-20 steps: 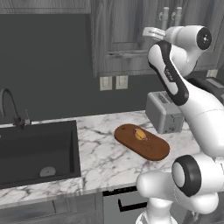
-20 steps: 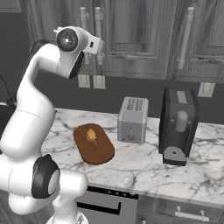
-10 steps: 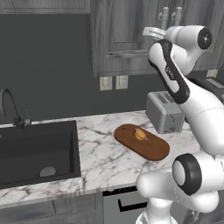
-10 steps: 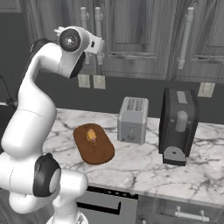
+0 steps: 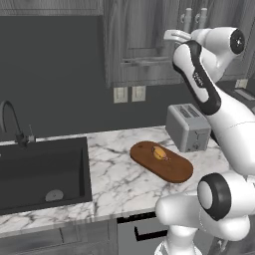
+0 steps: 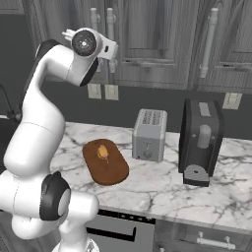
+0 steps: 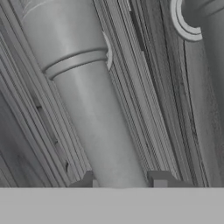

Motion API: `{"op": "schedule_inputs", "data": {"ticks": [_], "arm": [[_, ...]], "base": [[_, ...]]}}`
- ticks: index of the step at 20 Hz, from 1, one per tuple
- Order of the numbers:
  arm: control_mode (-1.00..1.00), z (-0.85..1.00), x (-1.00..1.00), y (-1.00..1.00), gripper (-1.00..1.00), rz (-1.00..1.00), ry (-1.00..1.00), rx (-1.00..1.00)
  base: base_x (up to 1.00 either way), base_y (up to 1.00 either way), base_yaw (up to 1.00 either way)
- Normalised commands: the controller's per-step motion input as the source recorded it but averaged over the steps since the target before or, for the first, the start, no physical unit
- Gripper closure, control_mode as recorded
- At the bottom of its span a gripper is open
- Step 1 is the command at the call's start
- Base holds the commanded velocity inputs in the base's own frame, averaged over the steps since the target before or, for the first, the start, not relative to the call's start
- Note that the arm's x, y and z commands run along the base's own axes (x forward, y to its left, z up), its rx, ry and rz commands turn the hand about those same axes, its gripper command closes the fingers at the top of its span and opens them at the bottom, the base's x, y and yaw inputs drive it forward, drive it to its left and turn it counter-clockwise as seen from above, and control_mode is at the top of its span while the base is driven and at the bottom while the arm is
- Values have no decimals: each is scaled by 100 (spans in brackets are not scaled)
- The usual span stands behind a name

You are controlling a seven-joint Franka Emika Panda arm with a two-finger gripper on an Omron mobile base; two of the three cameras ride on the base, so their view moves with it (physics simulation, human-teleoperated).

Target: Open the cabinet, retrieve the rolling pin, and place it next to the meat on the cutting board to prepare for tenderizing.

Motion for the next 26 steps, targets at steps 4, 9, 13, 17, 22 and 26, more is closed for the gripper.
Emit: {"op": "schedule_inputs", "data": {"ticks": [4,9,13,17,22,26], "arm": [[-100,-9,24,0,100,9,0,0],[-100,-7,3,8,100,12,0,0],[-100,-4,-4,30,100,9,0,-3],[-100,-1,-19,38,100,6,0,-3],[-100,-1,-26,43,100,4,0,0],[-100,-6,-34,50,100,5,0,0]], "base": [[0,0,0],[0,0,0],[0,0,0],[0,0,0],[0,0,0],[0,0,0]]}}
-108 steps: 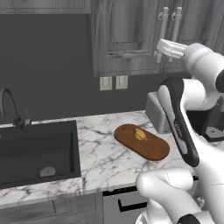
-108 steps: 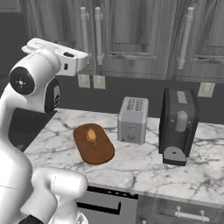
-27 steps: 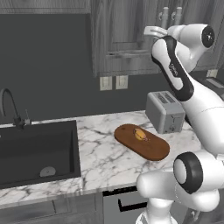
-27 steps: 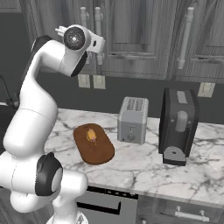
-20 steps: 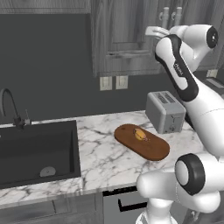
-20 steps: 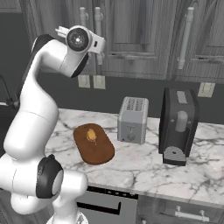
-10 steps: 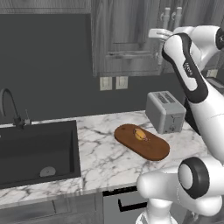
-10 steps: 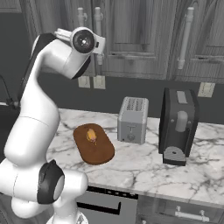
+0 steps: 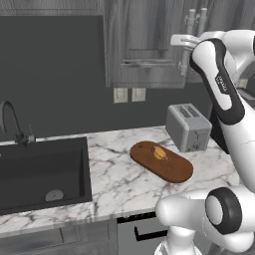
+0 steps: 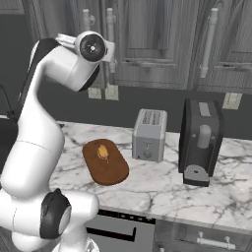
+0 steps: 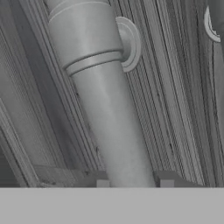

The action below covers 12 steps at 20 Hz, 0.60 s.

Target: Open the cabinet, retrieve the rolling pin, and place it next to the meat on the cutting board to prepare for tenderizing.

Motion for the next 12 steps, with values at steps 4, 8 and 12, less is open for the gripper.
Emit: {"op": "schedule_inputs", "data": {"ticks": [4,8,12], "arm": [[-100,-7,-41,52,100,5,0,0],[-100,-7,-45,55,100,3,0,0],[-100,-10,-51,55,100,2,0,0]], "base": [[0,0,0],[0,0,0],[0,0,0]]}}
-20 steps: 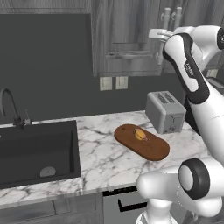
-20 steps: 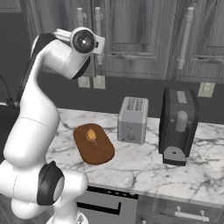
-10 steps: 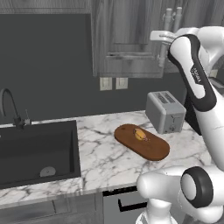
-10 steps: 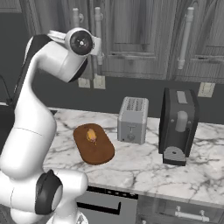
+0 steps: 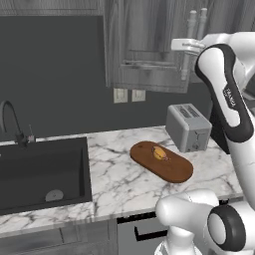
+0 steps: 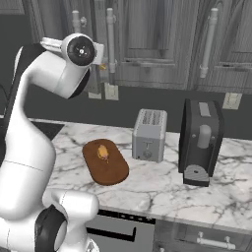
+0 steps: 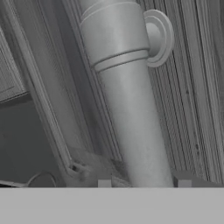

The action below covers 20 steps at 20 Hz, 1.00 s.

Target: Open the cabinet, retrieve the rolling pin, and place it next to the meat on the cutting board to prepare for tenderizing.

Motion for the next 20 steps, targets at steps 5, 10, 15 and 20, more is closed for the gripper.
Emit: {"op": "schedule_inputs", "data": {"ticks": [5,10,15,20], "arm": [[-100,-10,-46,55,100,2,0,0],[-100,-9,-34,51,100,1,0,0],[-100,-11,-16,47,100,0,3,0],[-100,-18,0,51,-100,5,13,0]], "base": [[0,0,0],[0,0,0],[0,0,0],[0,0,0]]}}
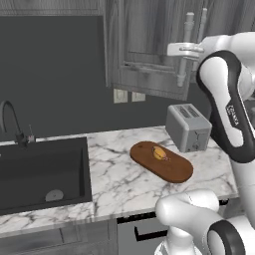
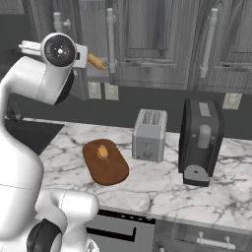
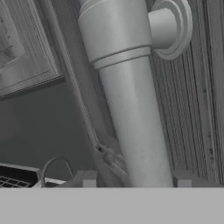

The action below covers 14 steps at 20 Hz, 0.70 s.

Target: Open the cabinet, retrieve the rolling pin, and place it next to the meat on the cutting board to prepare for tenderizing.

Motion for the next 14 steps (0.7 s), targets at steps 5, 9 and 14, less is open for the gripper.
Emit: {"op": "schedule_inputs", "data": {"ticks": [5,9,14], "arm": [[-100,-9,-6,13,-100,3,3,0],[-100,0,-64,-2,-100,0,0,1],[-100,0,-97,-31,-100,-4,-5,1]], "base": [[0,0,0],[0,0,0],[0,0,0]]}}
